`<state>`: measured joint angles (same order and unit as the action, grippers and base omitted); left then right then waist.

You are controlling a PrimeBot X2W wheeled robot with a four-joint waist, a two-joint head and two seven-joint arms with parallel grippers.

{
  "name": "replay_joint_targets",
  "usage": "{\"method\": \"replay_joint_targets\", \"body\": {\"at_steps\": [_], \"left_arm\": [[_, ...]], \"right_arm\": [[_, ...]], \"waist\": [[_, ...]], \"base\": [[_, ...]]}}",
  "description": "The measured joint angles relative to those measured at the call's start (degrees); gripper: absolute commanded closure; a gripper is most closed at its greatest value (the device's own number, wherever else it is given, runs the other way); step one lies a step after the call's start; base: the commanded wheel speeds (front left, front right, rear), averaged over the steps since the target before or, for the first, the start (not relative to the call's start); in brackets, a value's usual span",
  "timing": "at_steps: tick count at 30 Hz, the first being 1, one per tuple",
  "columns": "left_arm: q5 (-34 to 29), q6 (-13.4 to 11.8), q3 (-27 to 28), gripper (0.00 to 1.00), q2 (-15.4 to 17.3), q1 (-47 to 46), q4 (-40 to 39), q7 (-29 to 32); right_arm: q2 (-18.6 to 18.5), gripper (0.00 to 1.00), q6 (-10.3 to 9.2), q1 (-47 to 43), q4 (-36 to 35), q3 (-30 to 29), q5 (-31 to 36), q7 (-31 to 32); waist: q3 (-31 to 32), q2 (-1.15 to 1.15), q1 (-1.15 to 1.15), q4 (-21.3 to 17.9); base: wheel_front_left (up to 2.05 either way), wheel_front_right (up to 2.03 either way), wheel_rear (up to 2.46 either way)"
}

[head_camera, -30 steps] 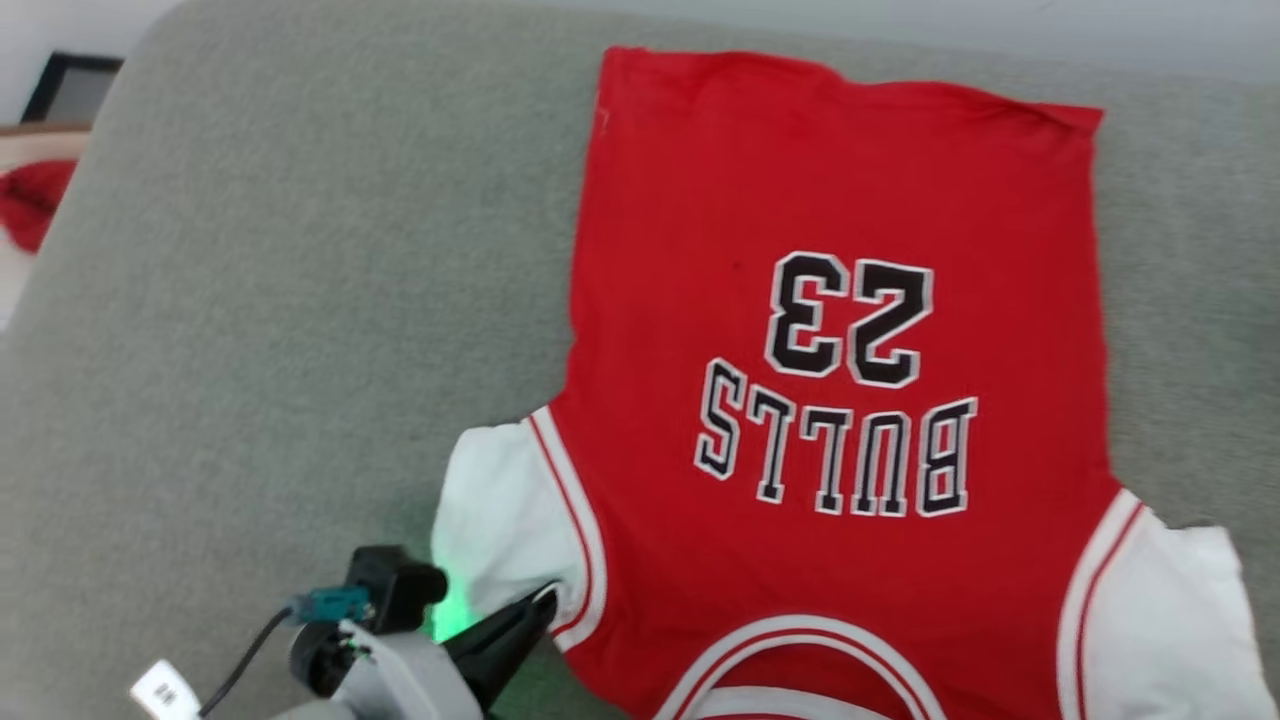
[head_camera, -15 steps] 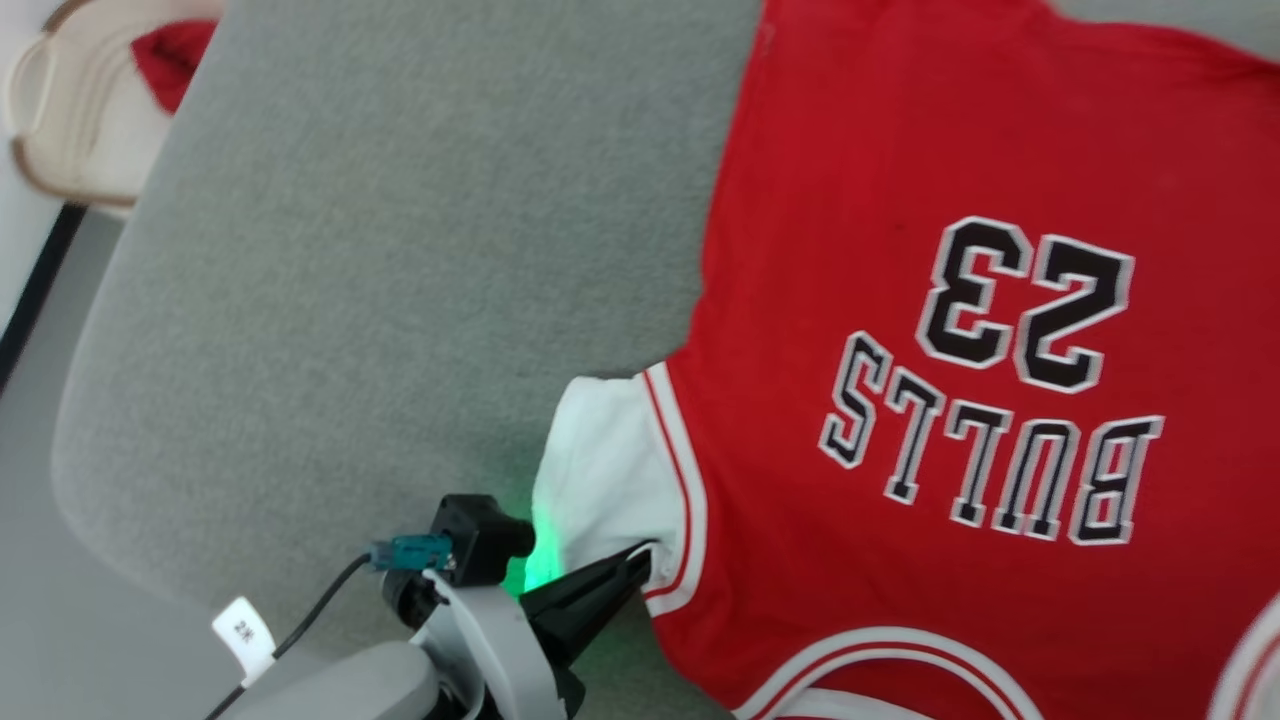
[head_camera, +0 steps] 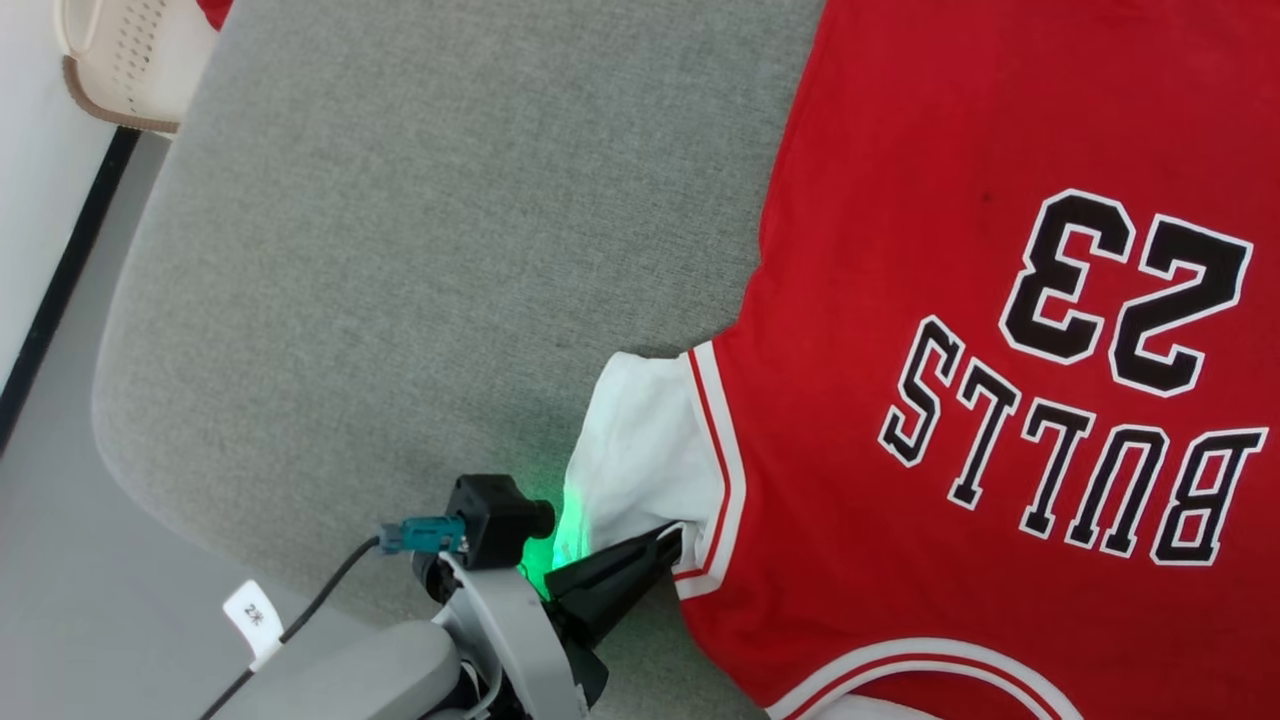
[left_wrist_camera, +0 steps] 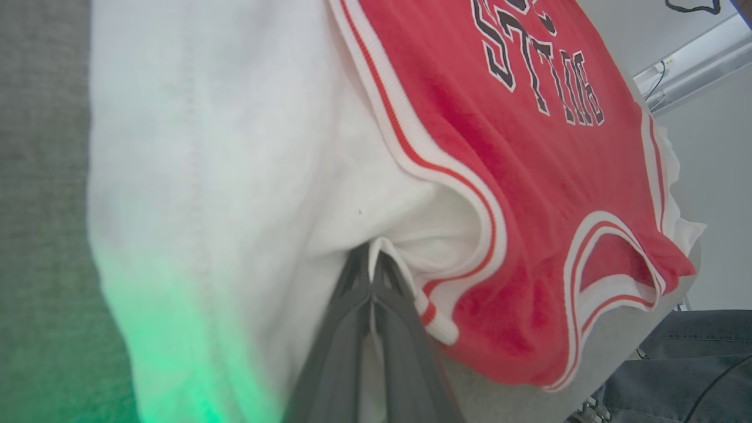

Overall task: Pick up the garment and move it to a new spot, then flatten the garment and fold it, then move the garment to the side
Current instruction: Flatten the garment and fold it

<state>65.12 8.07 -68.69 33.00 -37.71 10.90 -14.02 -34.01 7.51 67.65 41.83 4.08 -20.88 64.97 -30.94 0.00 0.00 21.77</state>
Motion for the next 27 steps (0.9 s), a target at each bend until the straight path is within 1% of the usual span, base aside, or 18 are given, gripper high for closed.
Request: {"method": "replay_joint_targets", "body": {"at_steps": [4,7,9,12,16,20,24,27], "left_arm": [[0.5,0.0,0.1,1.0,0.4,0.0,0.2,-0.6],[1.4,0.0,0.7,1.0,0.5,0.5,0.8,-0.7],[1.5,0.0,1.2,1.0,0.5,1.2,1.6,-1.0],[2.0,0.0,2.5,1.0,0.7,2.6,2.6,-1.1],[2.2,0.0,4.8,1.0,2.0,4.7,3.5,-1.1],[1.9,-0.3,7.9,1.0,3.1,7.2,4.0,-1.1],[1.1,-0.5,10.3,1.0,4.0,9.7,3.7,-1.1],[0.5,-0.5,11.3,1.0,4.6,11.0,3.1,-1.1]], "right_arm": [[1.1,1.0,-0.01,0.0,-0.5,0.4,-1.4,-2.6],[1.3,1.0,-0.01,-1.7,-2.1,1.5,-4.6,-4.6],[0.5,1.0,0.0,-4.1,-4.4,2.6,-7.9,-5.2],[-3.1,1.0,0.0,-9.7,-10.3,5.6,-13.4,-5.5],[-9.5,1.0,0.0,-20.8,-20.5,7.5,-20.6,-4.3],[-14.6,1.0,0.0,-33.8,-30.2,6.4,-27.9,-3.5],[-17.3,1.0,0.0,-47.8,-39.2,3.5,-32.7,-3.0],[-18.1,1.0,0.0,-58.3,-45.9,1.2,-34.3,-1.7]], "waist": [[0.0,0.0,0.0,-0.9],[0.8,0.0,0.0,-1.8],[1.7,0.0,0.0,-2.4],[3.2,0.0,0.0,-3.6],[5.3,0.0,0.0,-5.5],[7.2,0.0,0.0,-8.0],[9.0,0.0,0.0,-10.4],[10.3,0.0,0.0,-12.1]], "base": [[0.0,0.0,0.0],[0.0,0.0,0.0],[0.0,0.0,0.0],[0.0,0.0,0.0],[0.0,0.0,0.0],[0.0,0.0,0.0],[0.0,0.0,0.0],[0.0,0.0,0.0]]}}
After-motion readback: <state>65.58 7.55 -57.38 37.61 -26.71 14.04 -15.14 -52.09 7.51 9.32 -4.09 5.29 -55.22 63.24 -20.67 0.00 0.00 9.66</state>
